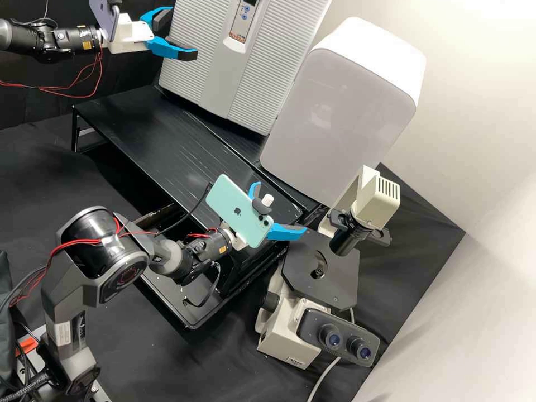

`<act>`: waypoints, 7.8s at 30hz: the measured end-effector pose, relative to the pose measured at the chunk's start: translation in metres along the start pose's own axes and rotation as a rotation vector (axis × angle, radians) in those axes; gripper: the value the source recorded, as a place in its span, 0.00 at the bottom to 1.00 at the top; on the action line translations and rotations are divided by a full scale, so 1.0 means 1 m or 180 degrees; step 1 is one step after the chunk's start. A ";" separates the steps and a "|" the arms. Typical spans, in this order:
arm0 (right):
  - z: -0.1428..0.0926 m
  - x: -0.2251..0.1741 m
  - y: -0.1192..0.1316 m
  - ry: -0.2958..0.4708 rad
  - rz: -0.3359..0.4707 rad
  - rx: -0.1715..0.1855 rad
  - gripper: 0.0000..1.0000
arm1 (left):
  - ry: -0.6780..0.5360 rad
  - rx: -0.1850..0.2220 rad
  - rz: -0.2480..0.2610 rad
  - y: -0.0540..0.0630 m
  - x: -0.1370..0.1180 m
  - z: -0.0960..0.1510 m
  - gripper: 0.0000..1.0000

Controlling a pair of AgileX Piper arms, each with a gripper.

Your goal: Open the incubator door

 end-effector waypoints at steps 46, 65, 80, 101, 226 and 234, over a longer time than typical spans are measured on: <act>0.000 0.000 0.000 0.0000 0.0000 0.0000 1.00 | 0.0051 0.0188 0.0119 0.007 0.002 -0.009 0.00; 0.000 0.000 0.000 0.0000 0.0000 0.0000 1.00 | 0.0040 0.0189 0.0133 0.008 0.002 -0.009 0.00; 0.000 0.000 0.000 0.0000 0.0000 0.0000 1.00 | -0.0006 0.0179 0.0128 0.006 0.003 -0.004 0.00; 0.000 0.000 0.000 0.0000 0.0000 0.0000 1.00 | -0.0030 0.0153 0.0131 0.006 0.004 0.000 0.00; 0.000 0.000 0.000 0.0000 0.0000 0.0000 1.00 | -0.0286 0.0209 -0.0286 -0.031 -0.089 0.007 0.00; 0.000 0.000 0.000 0.0000 0.0000 0.0000 1.00 | -0.0167 0.0292 -0.0442 -0.035 -0.092 0.002 0.00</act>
